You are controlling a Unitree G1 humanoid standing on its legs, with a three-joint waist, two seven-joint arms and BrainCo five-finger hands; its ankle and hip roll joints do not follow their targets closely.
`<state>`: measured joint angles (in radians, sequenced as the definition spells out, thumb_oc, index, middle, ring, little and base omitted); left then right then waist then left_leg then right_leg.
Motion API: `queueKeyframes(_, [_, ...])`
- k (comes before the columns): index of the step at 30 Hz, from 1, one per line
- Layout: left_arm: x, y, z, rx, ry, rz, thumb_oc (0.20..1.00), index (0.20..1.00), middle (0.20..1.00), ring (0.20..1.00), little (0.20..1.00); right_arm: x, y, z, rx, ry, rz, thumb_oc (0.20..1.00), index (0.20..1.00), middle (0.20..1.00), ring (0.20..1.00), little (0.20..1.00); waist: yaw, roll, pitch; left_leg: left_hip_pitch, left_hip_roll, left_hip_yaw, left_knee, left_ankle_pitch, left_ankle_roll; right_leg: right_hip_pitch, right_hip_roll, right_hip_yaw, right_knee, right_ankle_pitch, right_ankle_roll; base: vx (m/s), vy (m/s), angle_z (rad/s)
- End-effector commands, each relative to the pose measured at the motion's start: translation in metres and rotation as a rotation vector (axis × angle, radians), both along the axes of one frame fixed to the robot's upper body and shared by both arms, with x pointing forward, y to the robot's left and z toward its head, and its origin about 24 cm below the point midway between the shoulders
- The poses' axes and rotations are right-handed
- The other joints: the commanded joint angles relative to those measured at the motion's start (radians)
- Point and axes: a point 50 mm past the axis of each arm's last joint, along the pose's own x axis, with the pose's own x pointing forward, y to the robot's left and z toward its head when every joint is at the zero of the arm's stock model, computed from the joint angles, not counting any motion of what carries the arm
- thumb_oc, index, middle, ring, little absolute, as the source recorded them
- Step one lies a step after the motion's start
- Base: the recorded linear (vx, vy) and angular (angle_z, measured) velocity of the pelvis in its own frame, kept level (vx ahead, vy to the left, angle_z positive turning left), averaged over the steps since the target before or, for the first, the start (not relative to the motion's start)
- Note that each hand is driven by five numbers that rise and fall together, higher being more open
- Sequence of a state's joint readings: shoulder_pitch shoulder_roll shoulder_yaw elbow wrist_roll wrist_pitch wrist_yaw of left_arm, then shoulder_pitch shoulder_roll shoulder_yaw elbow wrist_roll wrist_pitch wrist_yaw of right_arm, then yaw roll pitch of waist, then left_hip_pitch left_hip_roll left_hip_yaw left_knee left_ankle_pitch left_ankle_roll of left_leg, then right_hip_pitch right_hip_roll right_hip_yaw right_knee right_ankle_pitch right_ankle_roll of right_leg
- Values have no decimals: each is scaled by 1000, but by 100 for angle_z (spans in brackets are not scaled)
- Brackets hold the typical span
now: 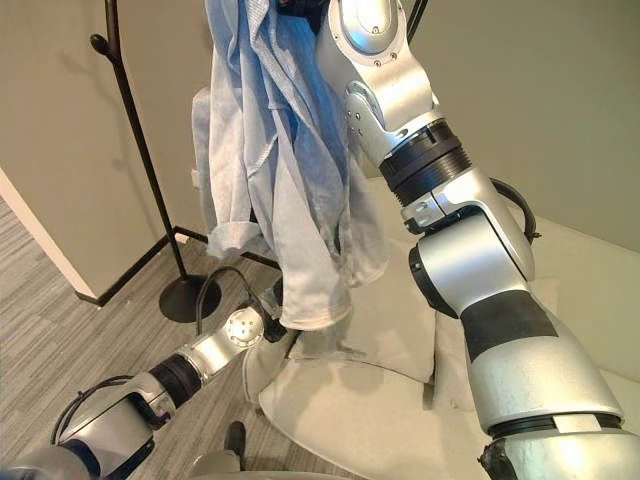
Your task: Hang the clothes on the sofa on the clothes rack.
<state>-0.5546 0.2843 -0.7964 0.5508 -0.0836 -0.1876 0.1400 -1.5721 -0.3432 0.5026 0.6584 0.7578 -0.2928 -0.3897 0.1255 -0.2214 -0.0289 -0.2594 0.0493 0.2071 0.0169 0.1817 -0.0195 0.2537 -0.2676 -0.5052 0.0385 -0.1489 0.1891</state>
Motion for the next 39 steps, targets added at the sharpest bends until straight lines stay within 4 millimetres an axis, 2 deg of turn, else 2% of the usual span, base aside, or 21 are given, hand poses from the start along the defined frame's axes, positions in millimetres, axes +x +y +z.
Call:
queueKeyframes(1, [-1,-34,24,-190,14,-105,1000,1000,1000,1000,1000,-39,15,53,40,-198,59,200,200,200,200,200,14,30,-43,83,72,1,-37,-46,-67,-57,33,21,41,161,-16,0,0,0])
queueKeyframes(2, [-1,-34,24,-190,14,-105,755,755,755,755,755,-39,15,53,40,-198,59,200,200,200,200,200,14,30,-43,83,72,1,-37,-46,-67,-57,33,21,41,161,-16,0,0,0])
queueKeyframes(3, [-4,-39,26,-257,61,-122,200,200,200,200,200,-37,17,50,39,-186,58,200,200,200,200,200,13,34,-40,81,74,-1,-35,-44,-68,-58,36,22,44,152,-19,0,0,0])
queueKeyframes(6, [-5,-42,26,-303,107,-131,200,200,200,200,200,-34,19,48,48,-165,57,200,200,200,200,200,14,39,-35,80,80,-2,-34,-42,-69,-57,40,21,46,139,-23,-24,-19,0])
queueKeyframes(8, [-1,-29,25,-392,158,-55,200,200,200,200,200,-31,13,50,33,-161,17,200,200,200,200,200,17,47,-33,78,88,-4,-33,-36,-73,-56,47,20,44,117,-30,-64,-59,1])
queueKeyframes(9, [4,-6,29,-466,156,38,200,200,200,200,200,-29,1,52,26,-167,-24,200,200,200,200,200,26,54,-33,79,94,-4,-32,-31,-77,-51,53,17,44,103,-34,-3,-90,-1])
queueKeyframes(10, [4,-6,29,-465,157,40,200,200,200,200,200,-29,1,51,27,-166,-23,200,200,200,200,200,22,50,-36,88,94,-15,-37,-47,-87,-45,55,32,45,90,-29,11,-85,-3])
queueKeyframes(12, [7,18,38,-539,119,116,200,200,200,200,200,-26,-12,51,18,-169,-62,200,200,200,200,200,34,55,-35,88,98,-16,-34,-42,-91,-40,62,28,45,72,-36,-41,-46,-4])
queueKeyframes(15, [4,64,53,-659,28,257,200,200,200,200,200,-26,-32,44,-59,-201,-132,200,200,200,200,200,48,65,-34,91,107,-16,-33,-32,-97,-34,73,29,44,48,-47,-60,-74,3])
queueKeyframes(16, [-3,96,65,-723,-67,351,200,200,200,200,200,-29,-41,35,-139,-241,-164,200,200,200,200,200,60,76,-27,85,117,-4,-27,-8,-93,-35,81,16,38,41,-60,-141,-86,-4])
queueKeyframes(20, [-29,157,93,-746,-333,553,200,200,200,200,200,-38,-63,7,-329,-298,-216,200,200,200,200,200,81,81,-19,97,145,-12,-38,16,-134,-14,120,36,8,-8,-83,-92,-152,-2])
queueKeyframes(24, [-70,206,122,-624,-648,780,200,200,200,200,200,-56,-77,-17,-494,-359,-186,200,200,200,200,200,119,126,27,98,225,-32,-63,151,-188,10,201,36,-45,-8,-123,-194,-197,3])
queueKeyframes(27, [-85,219,127,-561,-731,862,200,200,200,200,200,-61,-76,-26,-533,-371,-163,200,200,200,200,200,136,143,43,95,250,-47,-68,195,-205,15,223,42,-57,-8,-134,-145,-119,-4])
queueKeyframes(29, [-94,225,130,-492,-801,936,200,200,200,200,200,-73,-80,-33,-570,-425,-179,200,200,200,200,200,155,168,85,52,268,-58,-51,317,-239,20,230,12,-68,6,-141,-201,-49,-7])
queueKeyframes(30, [-93,224,131,-490,-802,935,200,200,200,200,200,-74,-81,-34,-569,-425,-183,200,200,200,200,200,154,167,86,50,267,-62,-52,320,-239,21,231,9,-68,6,-141,-111,-43,15])
queueKeyframes(32, [-100,225,126,-456,-813,971,200,200,200,200,200,-81,-77,-49,-572,-434,-130,200,200,200,200,200,143,164,101,56,279,-8,-28,286,-238,13,212,-10,-75,8,-138,-113,-25,40])
queueKeyframes(35, [-108,222,117,-442,-789,989,200,200,200,200,200,-85,-75,-61,-565,-430,-119,200,200,200,200,200,138,160,90,79,285,-9,24,220,-232,1,188,-13,-80,32,-126,-122,117,21])
queueKeyframes(36, [-107,219,113,-450,-770,986,200,200,200,200,200,-87,-76,-65,-573,-439,-137,200,200,200,200,200,121,154,85,133,319,-3,38,149,-226,-29,150,-25,-74,59,-114,-106,183,15])
queueKeyframes(37, [-107,219,112,-450,-770,985,200,200,200,200,200,-87,-76,-65,-573,-438,-138,200,200,200,200,200,122,154,85,135,319,-1,40,145,-225,-28,148,-24,-72,59,-112,-147,339,4])
queueKeyframes(38, [-104,215,110,-478,-752,976,200,200,200,200,200,-86,-80,-66,-566,-427,-155,200,200,200,200,200,91,155,75,196,368,25,28,114,-218,-59,110,-40,-56,76,-95,-50,209,-9])
queueKeyframes(39, [-104,215,109,-478,-751,976,200,200,200,200,200,-86,-80,-67,-566,-425,-156,200,200,200,200,200,95,155,75,202,367,30,22,114,-217,-60,107,-37,-50,74,-93,-69,345,-24])
